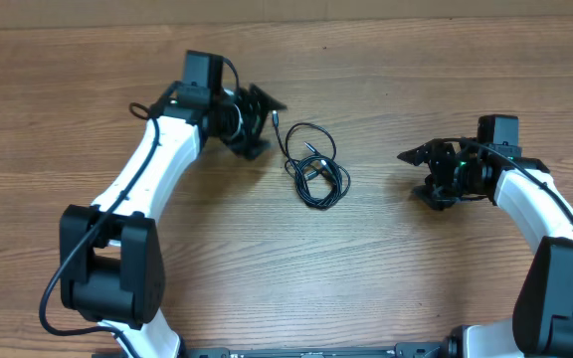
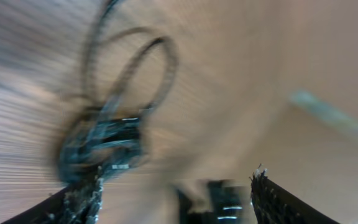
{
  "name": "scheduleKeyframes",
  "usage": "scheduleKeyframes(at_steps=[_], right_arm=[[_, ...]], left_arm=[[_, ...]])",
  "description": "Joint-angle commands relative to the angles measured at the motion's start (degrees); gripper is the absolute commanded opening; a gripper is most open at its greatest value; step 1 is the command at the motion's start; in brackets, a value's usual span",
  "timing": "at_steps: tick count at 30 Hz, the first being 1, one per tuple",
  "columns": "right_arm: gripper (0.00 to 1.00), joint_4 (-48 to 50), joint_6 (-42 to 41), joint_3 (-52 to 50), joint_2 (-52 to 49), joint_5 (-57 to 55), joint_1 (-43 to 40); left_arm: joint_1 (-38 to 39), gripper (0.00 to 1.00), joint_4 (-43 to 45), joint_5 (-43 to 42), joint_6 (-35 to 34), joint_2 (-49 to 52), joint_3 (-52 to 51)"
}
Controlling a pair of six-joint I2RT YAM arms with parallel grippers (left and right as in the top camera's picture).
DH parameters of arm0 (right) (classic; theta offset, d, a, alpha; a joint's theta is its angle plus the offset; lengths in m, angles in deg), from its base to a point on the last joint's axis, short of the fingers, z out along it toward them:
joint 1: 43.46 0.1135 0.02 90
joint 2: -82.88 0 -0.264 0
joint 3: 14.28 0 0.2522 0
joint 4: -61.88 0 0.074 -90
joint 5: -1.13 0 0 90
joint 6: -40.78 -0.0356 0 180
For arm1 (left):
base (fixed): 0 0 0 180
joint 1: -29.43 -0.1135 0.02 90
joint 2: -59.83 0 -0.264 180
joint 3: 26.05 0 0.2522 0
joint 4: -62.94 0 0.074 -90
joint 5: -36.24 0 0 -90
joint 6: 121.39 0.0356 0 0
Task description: Untangle cables
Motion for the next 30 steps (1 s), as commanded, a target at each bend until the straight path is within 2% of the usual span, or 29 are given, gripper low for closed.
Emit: scheduleKeyframes(at_steps=[1, 3, 6, 8, 10, 14, 17, 22, 23, 24, 27, 29, 30], right_arm=[[0.76, -0.2, 1.6, 0.6, 0.8, 2.0, -0.2], [0.76, -0.2, 1.6, 0.6, 0.8, 2.0, -0.2], [0.76, -0.2, 1.6, 0.6, 0.8, 1.9, -0.2], [0.76, -0.2, 1.6, 0.6, 0.8, 1.9, -0.2], [0.76, -0.7, 1.6, 0.6, 0.8, 2.0, -0.2], [0.76, -2.6, 1.6, 0.6, 0.8, 1.3, -0.2], [0.77, -3.5, 1.6, 0.6, 0.8, 0.2, -0.2], [0.80, -4.3, 1.6, 0.6, 0.7, -1.3, -0.2], [0.80, -4.5, 1.6, 0.6, 0.8, -1.3, -0.2], [0.80, -4.5, 1.6, 0.6, 0.8, -1.3, -0.2], [0.80, -4.5, 1.6, 0.6, 0.7, -1.3, -0.2], [0.80, -4.8, 1.6, 0.6, 0.8, -1.3, -0.2], [0.80, -4.9, 1.6, 0.6, 0.7, -1.3, -0.2]], left_arm=[[6.0, 0.79, -13.7, 17.0, 23.8, -1.4, 0.6], [9.0, 0.76, -17.8, 24.3, 23.9, -1.4, 0.5], [15.3, 0.56, -19.3, 36.4, 23.9, -1.1, 0.5], [18.7, 0.50, -18.7, 42.7, 23.9, -0.9, 0.5], [21.3, 0.55, -18.4, 47.0, 23.8, -0.5, 0.5], [24.5, 0.57, -16.4, 49.1, 23.8, 1.8, 0.5], [24.9, 0.67, -14.2, 49.0, 23.8, 4.8, 0.5], [24.8, 0.65, -13.7, 47.9, 23.8, 9.6, 0.5], [24.8, 0.59, -13.3, 47.1, 23.8, 10.3, 0.5], [24.8, 0.47, -13.3, 46.7, 23.8, 10.8, 0.5], [24.4, 0.32, -13.2, 46.2, 23.8, 10.8, 0.6], [24.1, 0.06, -13.3, 45.9, 23.9, 10.8, 0.6], [24.0, 0.04, -13.4, 45.9, 23.9, 10.8, 0.6]])
